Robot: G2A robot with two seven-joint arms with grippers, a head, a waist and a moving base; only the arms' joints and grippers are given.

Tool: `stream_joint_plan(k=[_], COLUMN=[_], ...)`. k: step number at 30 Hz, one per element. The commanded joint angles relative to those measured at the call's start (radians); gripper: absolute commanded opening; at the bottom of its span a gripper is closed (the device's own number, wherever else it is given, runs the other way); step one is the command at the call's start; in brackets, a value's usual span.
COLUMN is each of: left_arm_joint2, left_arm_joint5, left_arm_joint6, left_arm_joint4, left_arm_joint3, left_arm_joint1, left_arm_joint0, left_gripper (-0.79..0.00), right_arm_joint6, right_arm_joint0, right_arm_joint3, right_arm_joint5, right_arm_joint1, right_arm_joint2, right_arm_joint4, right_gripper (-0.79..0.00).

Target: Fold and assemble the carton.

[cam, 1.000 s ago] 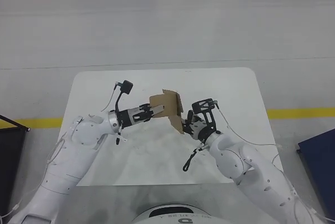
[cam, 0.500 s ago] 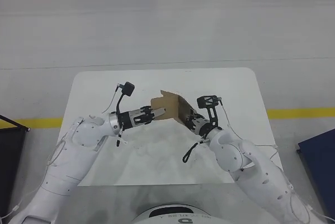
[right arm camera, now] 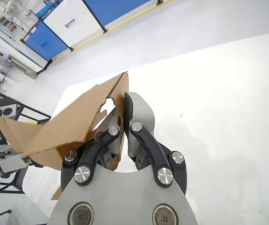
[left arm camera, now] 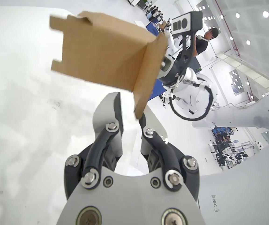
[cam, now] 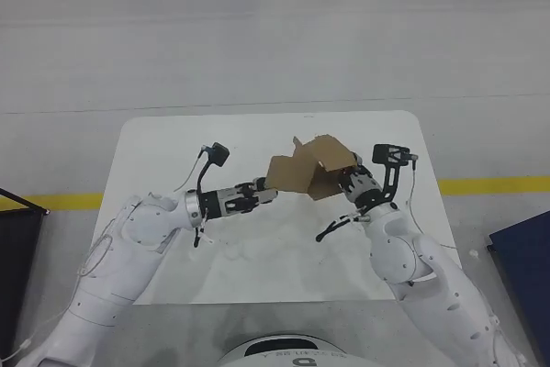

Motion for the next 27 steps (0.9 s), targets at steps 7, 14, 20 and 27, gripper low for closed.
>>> stream_joint_plan(k=[7, 14, 20, 27], left_arm_joint2=[-0.028, -0.127, -0.185, -0.179], left_arm_joint5=[-0.003, -0.005, 0.037, 0.094], left_arm_joint6=[0.041, 0.062, 0.078, 0.083], left_arm_joint4=[-0.037, -0.11, -0.23, -0.231], left_arm_joint3=[0.005, 0.005, -0.005, -0.003], left_arm_joint1=[0.002, 0.018, 0.024, 0.023], left_arm_joint0=[0.002, 0.049, 0.087, 0.088], left_gripper=[0.0, 0.0, 0.0, 0.0], right_arm_joint6=[-0.116, -0.231, -0.231, -0.231], right_arm_joint0=[-0.064, -0.127, -0.127, -0.127], right_arm_joint3=[-0.011, 0.007, 0.007, 0.007], right_arm_joint5=[-0.12, -0.235, -0.235, -0.235], right_arm_joint1=[0.0, 0.005, 0.005, 0.005], right_arm_joint2=[0.054, 0.109, 0.109, 0.109], right_arm_joint4=[-0.032, -0.118, -0.118, -0.118], right_gripper=[-0.785, -0.785, -0.785, -0.785])
